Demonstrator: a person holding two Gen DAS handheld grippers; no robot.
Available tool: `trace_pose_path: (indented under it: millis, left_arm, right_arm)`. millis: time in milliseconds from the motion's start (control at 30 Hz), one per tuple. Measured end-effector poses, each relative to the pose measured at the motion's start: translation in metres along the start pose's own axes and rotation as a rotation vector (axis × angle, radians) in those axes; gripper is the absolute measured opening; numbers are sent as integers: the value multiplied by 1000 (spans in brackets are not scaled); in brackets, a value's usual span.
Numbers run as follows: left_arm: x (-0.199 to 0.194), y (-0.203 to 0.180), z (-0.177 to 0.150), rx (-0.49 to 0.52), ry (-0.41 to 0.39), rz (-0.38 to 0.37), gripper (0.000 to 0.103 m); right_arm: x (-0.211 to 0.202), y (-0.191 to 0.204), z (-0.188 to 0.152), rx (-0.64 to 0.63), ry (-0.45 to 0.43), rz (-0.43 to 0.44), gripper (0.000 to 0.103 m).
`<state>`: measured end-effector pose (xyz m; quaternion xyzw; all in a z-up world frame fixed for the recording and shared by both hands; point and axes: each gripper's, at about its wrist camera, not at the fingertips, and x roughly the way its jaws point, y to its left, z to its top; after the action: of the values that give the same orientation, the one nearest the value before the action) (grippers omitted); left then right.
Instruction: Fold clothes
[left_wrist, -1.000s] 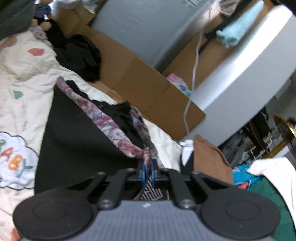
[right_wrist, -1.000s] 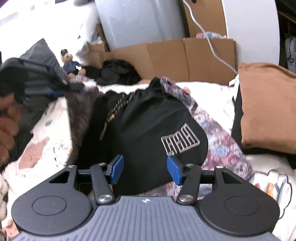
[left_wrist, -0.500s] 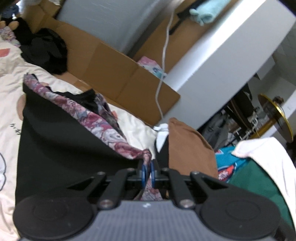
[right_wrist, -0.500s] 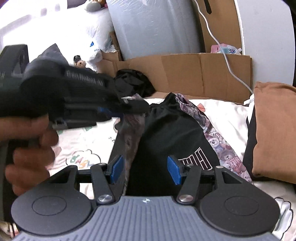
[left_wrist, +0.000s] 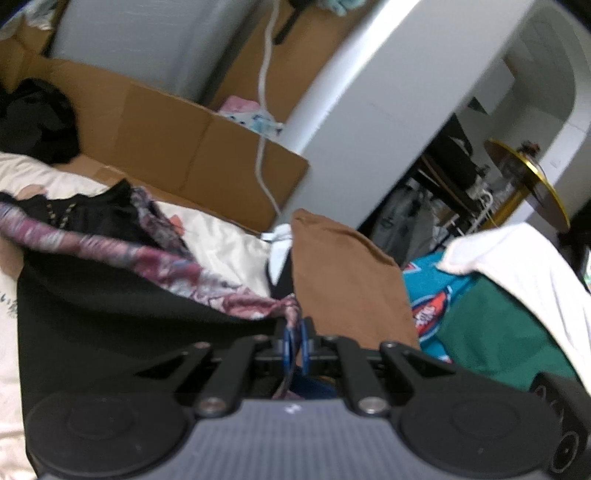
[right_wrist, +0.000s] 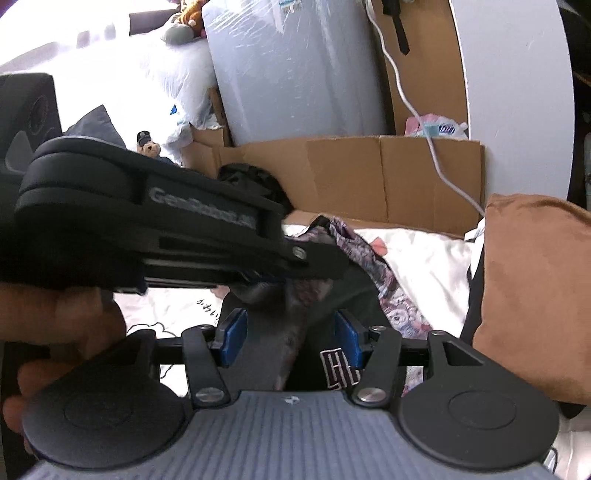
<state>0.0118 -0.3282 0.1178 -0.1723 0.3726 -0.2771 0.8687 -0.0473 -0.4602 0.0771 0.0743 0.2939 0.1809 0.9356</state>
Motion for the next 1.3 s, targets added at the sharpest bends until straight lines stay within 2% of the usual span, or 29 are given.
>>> trace_pose_path:
  millis: [100, 167, 267, 500, 567, 633, 700, 767, 833, 933, 967, 1033, 1167, 1233, 1300]
  left_arm:
    - [9, -10, -1, 17, 14, -13, 6]
    - [16, -15, -2, 17, 20, -16, 6]
    - [25, -19, -2, 13, 32, -23, 6]
    - [45, -16, -6, -20, 66, -37, 8]
    - [47, -12, -8, -40, 74, -27, 14]
    - [48, -7, -10, -81, 77, 6, 19]
    - [47, -1, -18, -111, 70, 28, 19]
    - [47, 0, -22, -98, 74, 45, 24]
    - [48, 2, -28, -78, 76, 74, 25]
    - [49, 14, -38, -113, 73, 122, 25]
    - [49, 21, -43, -135, 75, 138, 25]
    - [50, 37, -54, -156, 93, 239, 25]
    - [47, 60, -74, -208, 121, 346, 25]
    - [43, 73, -91, -233, 156, 438, 25]
    - [40, 83, -104, -256, 179, 486, 25]
  right_arm:
    - [-4, -13, 3, 19, -13, -10, 41]
    - [-5, -25, 5, 24, -7, -38, 23]
    - [-6, -41, 5, 43, -2, -49, 8]
    - [-3, -66, -2, 66, 18, -29, 4]
    - [0, -72, -6, 70, 28, -32, 4]
    - [4, -78, -10, 76, 35, -32, 4]
    - [8, -84, -14, 82, 42, -33, 4]
    - [12, -91, -17, 87, 48, -33, 4]
    - [18, -102, -21, 100, 57, -36, 4]
    - [22, -119, -28, 136, 68, -52, 4]
    - [23, -123, -30, 147, 71, -56, 3]
    - [26, -131, -34, 160, 79, -61, 3]
    - [31, -148, -46, 169, 95, -66, 3]
    - [35, -159, -50, 183, 117, -84, 3]
    - [38, -165, -53, 196, 136, -95, 3]
